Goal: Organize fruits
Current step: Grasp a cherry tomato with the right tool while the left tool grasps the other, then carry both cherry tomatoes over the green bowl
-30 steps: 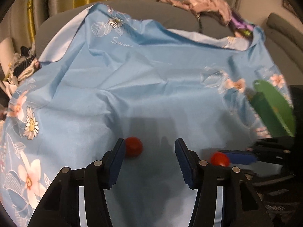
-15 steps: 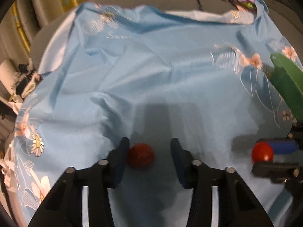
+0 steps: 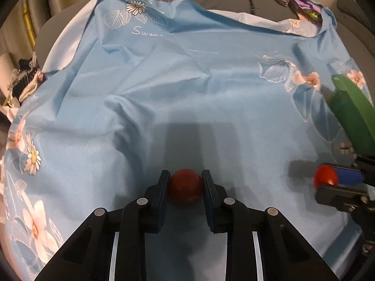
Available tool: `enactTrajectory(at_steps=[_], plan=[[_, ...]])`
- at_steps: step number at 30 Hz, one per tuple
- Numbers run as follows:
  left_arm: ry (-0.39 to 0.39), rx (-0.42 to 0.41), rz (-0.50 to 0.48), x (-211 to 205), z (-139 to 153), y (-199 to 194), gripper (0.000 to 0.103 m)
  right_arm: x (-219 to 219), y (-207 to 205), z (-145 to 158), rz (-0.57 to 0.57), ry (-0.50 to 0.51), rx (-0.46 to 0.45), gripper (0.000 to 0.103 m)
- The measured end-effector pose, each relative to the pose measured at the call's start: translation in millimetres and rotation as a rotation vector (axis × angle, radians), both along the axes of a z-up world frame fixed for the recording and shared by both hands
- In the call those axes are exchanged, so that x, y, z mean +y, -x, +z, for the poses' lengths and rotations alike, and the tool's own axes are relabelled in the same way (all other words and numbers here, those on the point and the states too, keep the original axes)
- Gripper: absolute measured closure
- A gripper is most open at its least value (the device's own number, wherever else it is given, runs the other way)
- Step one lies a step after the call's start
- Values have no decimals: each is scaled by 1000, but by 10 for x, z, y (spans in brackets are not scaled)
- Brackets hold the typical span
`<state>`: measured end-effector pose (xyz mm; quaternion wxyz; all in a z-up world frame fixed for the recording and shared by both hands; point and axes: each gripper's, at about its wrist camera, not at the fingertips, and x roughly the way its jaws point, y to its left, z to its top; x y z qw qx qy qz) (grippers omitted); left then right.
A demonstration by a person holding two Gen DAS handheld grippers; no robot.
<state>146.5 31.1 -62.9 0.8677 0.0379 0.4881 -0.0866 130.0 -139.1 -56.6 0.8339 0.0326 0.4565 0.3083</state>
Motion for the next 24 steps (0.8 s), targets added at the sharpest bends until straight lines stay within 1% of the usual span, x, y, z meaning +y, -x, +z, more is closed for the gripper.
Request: enactTrajectory(at_steps=[5, 8, 15, 20, 24], plan=[[35, -16, -29, -132, 143, 221, 76, -66, 69, 12, -22, 18, -3, 76], [35, -34, -38, -213, 252, 391, 76, -107, 136, 53, -35, 37, -18, 76], [98, -42, -19, -235, 418, 735, 76, -185, 344, 212, -50, 69, -69, 76], [122, -61, -3, -226, 529, 943, 76, -232, 516, 358, -53, 77, -109, 76], [127, -71, 1, -239, 597, 1078, 76, -257, 652, 468, -49, 85, -140, 76]])
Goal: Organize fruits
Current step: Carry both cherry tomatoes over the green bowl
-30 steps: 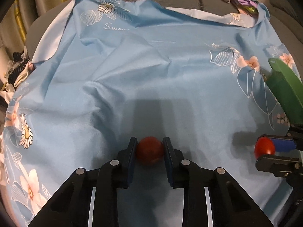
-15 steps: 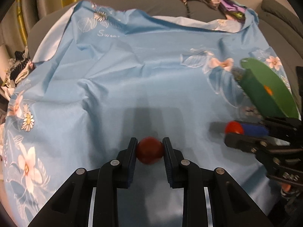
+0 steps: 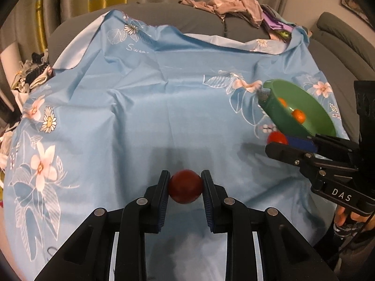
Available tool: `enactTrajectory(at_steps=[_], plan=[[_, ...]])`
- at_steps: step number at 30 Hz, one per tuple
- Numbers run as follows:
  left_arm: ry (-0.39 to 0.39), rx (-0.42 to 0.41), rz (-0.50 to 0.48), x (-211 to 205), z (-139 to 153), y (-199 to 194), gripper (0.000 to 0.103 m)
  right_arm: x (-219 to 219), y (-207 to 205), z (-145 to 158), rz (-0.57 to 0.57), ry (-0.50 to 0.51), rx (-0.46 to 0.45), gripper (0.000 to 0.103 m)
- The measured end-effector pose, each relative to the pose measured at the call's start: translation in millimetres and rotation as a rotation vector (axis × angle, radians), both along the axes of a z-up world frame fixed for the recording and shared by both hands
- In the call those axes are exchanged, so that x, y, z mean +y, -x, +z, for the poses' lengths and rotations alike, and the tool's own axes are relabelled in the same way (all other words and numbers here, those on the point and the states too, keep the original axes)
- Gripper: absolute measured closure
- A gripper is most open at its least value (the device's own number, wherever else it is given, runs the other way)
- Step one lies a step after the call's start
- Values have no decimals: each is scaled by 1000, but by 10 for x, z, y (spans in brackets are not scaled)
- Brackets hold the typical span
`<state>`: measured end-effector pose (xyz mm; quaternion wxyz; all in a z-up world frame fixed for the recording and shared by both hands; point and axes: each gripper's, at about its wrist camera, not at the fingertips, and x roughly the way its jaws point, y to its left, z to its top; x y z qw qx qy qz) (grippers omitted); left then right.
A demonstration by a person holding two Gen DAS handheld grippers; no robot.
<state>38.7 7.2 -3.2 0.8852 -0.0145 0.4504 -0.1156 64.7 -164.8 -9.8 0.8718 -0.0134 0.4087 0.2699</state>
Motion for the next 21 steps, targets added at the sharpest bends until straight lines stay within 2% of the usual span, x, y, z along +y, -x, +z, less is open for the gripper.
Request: enactTrajectory(at_steps=[13, 21], plan=[[6, -71, -27, -155, 288, 347, 76, -96, 371, 320, -3, 10, -96, 76], [4, -112, -56, -291, 442, 469, 76, -168, 498, 420, -11, -1, -124, 76]])
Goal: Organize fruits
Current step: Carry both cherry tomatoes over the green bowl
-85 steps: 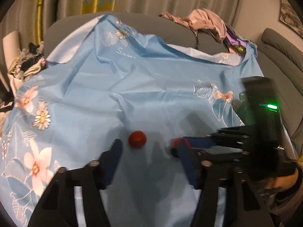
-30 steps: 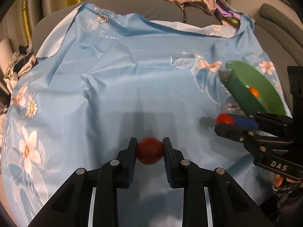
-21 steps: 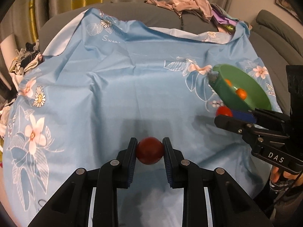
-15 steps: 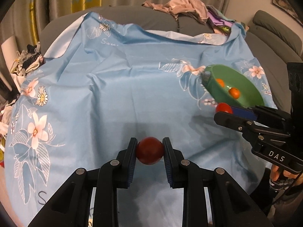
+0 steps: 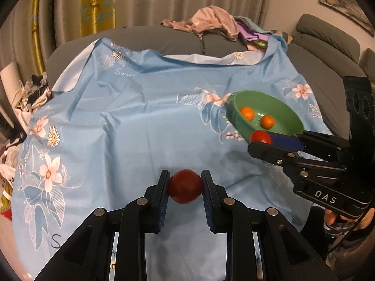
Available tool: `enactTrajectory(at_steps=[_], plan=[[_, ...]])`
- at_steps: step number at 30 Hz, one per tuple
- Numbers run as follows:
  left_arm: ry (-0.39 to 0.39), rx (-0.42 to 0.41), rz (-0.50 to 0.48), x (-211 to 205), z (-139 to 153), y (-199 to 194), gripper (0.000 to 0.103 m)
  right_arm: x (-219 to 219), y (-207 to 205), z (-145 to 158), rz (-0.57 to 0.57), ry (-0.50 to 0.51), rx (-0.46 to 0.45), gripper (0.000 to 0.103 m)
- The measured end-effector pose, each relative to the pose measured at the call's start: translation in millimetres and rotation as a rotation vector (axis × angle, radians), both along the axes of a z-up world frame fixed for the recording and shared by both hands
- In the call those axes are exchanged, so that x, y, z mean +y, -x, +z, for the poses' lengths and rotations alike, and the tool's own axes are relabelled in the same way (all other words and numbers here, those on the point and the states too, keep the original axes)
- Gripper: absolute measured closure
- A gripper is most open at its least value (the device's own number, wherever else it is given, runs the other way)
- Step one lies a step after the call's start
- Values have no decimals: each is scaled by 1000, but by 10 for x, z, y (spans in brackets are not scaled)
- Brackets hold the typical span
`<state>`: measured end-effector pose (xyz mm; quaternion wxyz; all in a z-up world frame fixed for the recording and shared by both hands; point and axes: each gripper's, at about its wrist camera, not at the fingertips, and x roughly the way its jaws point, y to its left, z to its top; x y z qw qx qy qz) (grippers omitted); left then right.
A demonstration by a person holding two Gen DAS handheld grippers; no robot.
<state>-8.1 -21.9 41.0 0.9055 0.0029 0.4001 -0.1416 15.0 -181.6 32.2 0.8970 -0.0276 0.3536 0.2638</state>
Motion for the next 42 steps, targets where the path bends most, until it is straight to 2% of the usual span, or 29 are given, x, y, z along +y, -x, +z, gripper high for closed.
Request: enactTrajectory(at_steps=[11, 28, 36, 42], plan=[[-22, -31, -32, -172, 105, 14, 76, -149, 25, 58, -23, -24, -17, 76], [-42, -30, -81, -465, 104, -91, 76, -455, -34, 25, -87, -62, -18, 76], [-48, -36, -136, -757, 78, -288, 76, -686, -116, -26, -145, -69, -10, 76], [-46, -68, -216, -1173, 44, -640, 76, -979, -327, -77, -258, -47, -17, 76]])
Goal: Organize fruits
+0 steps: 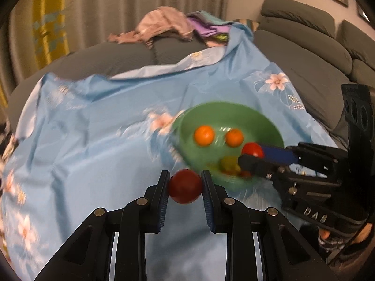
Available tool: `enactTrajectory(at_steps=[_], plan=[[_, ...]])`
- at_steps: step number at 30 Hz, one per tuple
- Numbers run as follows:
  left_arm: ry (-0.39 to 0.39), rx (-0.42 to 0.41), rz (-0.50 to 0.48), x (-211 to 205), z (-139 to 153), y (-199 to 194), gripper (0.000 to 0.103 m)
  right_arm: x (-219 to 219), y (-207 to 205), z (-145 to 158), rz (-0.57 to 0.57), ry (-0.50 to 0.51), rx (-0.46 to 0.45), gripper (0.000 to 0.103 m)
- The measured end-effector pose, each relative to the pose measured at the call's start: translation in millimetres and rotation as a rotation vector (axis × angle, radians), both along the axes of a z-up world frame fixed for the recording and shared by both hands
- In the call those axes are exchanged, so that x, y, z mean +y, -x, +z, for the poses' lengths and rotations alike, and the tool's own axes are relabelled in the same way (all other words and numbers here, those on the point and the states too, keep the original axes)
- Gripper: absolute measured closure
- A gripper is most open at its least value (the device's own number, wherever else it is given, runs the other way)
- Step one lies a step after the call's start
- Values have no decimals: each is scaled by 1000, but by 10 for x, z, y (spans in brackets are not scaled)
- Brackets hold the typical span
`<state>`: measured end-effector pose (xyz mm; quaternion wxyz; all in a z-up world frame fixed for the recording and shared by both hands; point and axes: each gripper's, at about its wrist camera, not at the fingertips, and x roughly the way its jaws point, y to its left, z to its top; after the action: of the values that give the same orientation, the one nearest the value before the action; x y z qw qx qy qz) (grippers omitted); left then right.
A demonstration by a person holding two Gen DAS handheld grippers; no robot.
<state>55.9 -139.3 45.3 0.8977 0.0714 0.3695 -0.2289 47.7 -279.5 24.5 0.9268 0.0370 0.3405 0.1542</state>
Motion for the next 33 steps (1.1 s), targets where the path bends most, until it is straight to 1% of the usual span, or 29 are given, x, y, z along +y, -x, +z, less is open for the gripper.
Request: enactTrajectory(at_steps=[1, 4, 6, 9, 10, 11, 13, 14, 15, 16, 17, 18, 20, 21, 22, 23, 25, 29, 33], plan=[[0, -7, -20, -105, -19, -98, 76, -45, -35, -8, -19, 9, -3, 76], [-10, 7, -43, -341, -121, -346, 76, -218, -173, -65, -86, 33, 4, 75], [-28, 22, -68, -499, -200, -477, 76, -334, -300, -145, -123, 50, 35, 75], [-67, 63, -67, -642, -319, -616, 76, -437, -439, -233, -148, 78, 83, 75], [-78, 82, -72, -678, -342, -640, 74, -461, -461, -245, -156, 84, 96, 74], [-86, 88, -68, -687, -341, -637, 71, -495, -486, -253, -166, 85, 110, 65], [-130, 79, -37, -693, -302, -626, 53, -542, -481, -246, -188, 93, 123, 56], [-145, 78, -21, -681, -283, -622, 49, -577, -473, -228, -201, 94, 127, 48], [-150, 82, -9, -657, -258, -619, 43, -611, -466, -206, -212, 87, 133, 43], [-145, 90, -4, -629, -222, -613, 40, -636, -448, -184, -219, 79, 141, 33], [-138, 102, 1, -598, -173, -597, 39, -660, -422, -136, -222, 70, 151, 27], [-142, 106, 11, -583, -124, -584, 35, -664, -397, -85, -219, 67, 147, 25], [-153, 88, 22, -545, 13, -517, 32, -649, -333, 54, -215, 87, 141, 22], [-151, 80, 21, -539, 72, -496, 27, -638, -307, 117, -211, 95, 135, 22], [-157, 74, 30, -537, 133, -474, 26, -632, -269, 193, -207, 97, 124, 20], [-173, 61, 41, -535, 198, -446, 26, -624, -232, 275, -200, 96, 112, 16], [-179, 31, 42, -531, 324, -388, 26, -602, -166, 426, -187, 97, 95, 13], [-165, 17, 47, -499, 505, -340, 26, -553, -49, 712, -169, 127, 53, 13], [-157, -21, 64, -478, 641, -291, 26, -552, 3, 852, -165, 138, 34, 12]])
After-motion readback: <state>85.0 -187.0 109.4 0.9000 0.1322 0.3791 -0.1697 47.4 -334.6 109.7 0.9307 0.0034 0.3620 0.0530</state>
